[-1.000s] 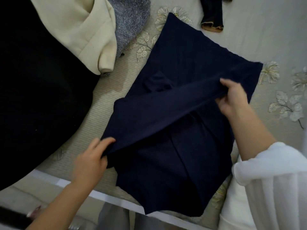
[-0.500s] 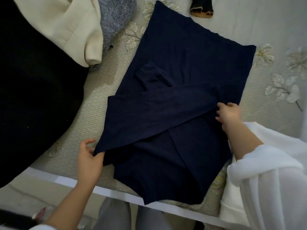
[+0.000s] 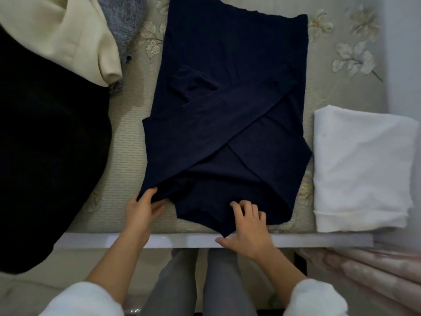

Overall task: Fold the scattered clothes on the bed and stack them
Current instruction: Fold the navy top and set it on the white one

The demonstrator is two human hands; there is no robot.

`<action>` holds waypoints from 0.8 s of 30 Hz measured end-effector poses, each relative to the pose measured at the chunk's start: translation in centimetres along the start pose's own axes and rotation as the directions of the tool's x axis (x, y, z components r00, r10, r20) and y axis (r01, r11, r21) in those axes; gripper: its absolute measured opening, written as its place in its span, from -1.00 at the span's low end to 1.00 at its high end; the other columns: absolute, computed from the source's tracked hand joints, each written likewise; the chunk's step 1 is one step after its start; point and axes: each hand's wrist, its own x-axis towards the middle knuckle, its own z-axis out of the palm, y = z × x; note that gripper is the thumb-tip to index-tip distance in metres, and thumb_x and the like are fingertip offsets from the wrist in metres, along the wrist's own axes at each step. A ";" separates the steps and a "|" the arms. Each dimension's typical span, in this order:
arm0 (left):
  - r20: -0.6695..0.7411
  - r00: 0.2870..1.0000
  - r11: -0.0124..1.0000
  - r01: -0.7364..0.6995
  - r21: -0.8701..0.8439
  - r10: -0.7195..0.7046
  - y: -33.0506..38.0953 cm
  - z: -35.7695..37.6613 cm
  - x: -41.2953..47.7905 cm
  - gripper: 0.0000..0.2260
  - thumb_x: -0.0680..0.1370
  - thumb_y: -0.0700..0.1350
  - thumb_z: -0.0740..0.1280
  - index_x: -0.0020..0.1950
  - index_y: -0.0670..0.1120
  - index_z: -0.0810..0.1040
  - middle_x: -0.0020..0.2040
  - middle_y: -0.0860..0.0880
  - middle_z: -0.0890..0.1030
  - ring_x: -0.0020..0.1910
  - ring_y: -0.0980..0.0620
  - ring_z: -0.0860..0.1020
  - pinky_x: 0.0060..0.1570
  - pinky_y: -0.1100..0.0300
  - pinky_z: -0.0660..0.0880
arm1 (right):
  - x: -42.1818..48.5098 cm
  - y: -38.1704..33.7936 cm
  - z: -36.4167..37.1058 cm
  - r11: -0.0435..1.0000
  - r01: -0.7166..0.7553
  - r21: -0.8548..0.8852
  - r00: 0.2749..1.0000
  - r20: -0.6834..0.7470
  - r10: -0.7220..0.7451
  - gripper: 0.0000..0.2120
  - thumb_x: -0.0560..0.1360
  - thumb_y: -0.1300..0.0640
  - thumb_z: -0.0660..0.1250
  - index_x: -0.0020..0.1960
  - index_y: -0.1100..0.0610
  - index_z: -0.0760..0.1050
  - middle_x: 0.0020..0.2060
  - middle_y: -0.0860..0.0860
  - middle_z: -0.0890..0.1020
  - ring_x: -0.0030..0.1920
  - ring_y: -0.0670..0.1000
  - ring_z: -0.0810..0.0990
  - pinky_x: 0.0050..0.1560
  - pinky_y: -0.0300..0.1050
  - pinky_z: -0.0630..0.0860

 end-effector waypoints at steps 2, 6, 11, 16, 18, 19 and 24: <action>0.026 1.000 0.999 0.018 -0.043 -0.017 0.4 -0.3 -0.2 -0.74 0.55 -0.18 0.31 0.24 -0.12 0.51 0.09 -0.09 0.62 0.04 -0.09 0.62 0.06 0.04 0.55 | 0.3 -0.4 0.5 0.993 0.031 -0.115 0.996 -0.083 -0.041 -0.10 0.06 -0.32 0.46 0.29 0.07 0.34 0.12 0.07 0.45 0.07 0.12 0.46 0.03 0.07 0.45; 0.019 0.999 0.998 -0.045 -0.054 0.046 0.6 -0.8 -0.8 -0.84 0.54 -0.20 0.31 0.12 -0.08 0.54 0.04 -0.05 0.62 0.00 -0.02 0.61 0.04 0.05 0.56 | 0.1 0.3 0.0 0.957 0.246 -0.157 0.957 -0.119 -0.265 -0.62 0.13 0.10 0.54 -0.10 0.10 0.53 -0.25 0.01 0.54 -0.21 0.08 0.52 -0.24 -0.07 0.41; -0.096 0.970 0.944 -0.189 0.271 0.222 -1.2 -2.2 -0.5 -0.89 0.54 -0.11 0.35 -0.19 -0.06 0.50 -0.18 -0.02 0.57 -0.13 0.00 0.54 -0.14 0.16 0.49 | -2.3 2.8 -2.0 0.976 0.215 0.023 0.975 0.052 -0.216 -0.84 0.38 0.18 0.30 -0.12 0.06 0.34 -0.17 -0.06 0.44 -0.11 -0.01 0.37 -0.14 -0.15 0.23; -0.070 0.997 0.968 -0.026 0.249 0.044 -4.0 -3.5 -1.1 -0.80 0.57 -0.14 0.34 0.11 -0.20 0.43 -0.06 -0.21 0.59 -0.16 -0.11 0.61 -0.12 0.07 0.57 | -3.5 3.8 -0.5 0.977 0.195 -0.091 0.974 0.137 -0.182 -0.54 0.47 0.10 0.30 0.35 -0.01 0.32 0.14 -0.03 0.47 0.18 0.04 0.41 0.11 -0.06 0.32; -0.054 0.999 0.972 0.005 0.235 0.007 -4.6 -3.9 -1.5 -0.70 0.56 -0.09 0.36 0.19 -0.25 0.45 -0.05 -0.23 0.62 -0.14 -0.09 0.63 -0.14 0.13 0.56 | -3.8 3.8 0.9 0.977 0.176 -0.121 0.984 0.059 -0.170 -0.52 0.46 0.09 0.33 0.35 0.03 0.31 0.14 0.00 0.44 0.17 0.07 0.41 0.10 -0.03 0.33; -0.040 0.999 0.974 0.008 0.228 0.001 -4.9 -3.9 -1.6 -0.67 0.55 -0.07 0.37 0.20 -0.24 0.46 -0.03 -0.23 0.63 -0.10 -0.10 0.63 -0.13 0.14 0.56 | -3.9 3.8 1.4 0.975 0.170 -0.145 0.985 -0.003 -0.172 -0.51 0.42 0.10 0.39 0.31 0.05 0.35 0.11 0.02 0.45 0.12 0.09 0.45 0.06 -0.03 0.37; 0.042 0.995 0.952 0.077 0.295 -0.094 -4.3 -3.2 -2.0 -0.85 0.52 -0.09 0.40 -0.01 -0.14 0.53 -0.11 -0.12 0.59 -0.17 0.00 0.57 -0.13 0.15 0.54 | -3.1 4.1 2.8 0.979 0.070 -0.194 0.962 -0.247 -0.117 -0.28 0.00 0.20 0.62 0.11 0.05 0.45 0.00 0.06 0.52 -0.08 0.10 0.52 -0.15 0.00 0.51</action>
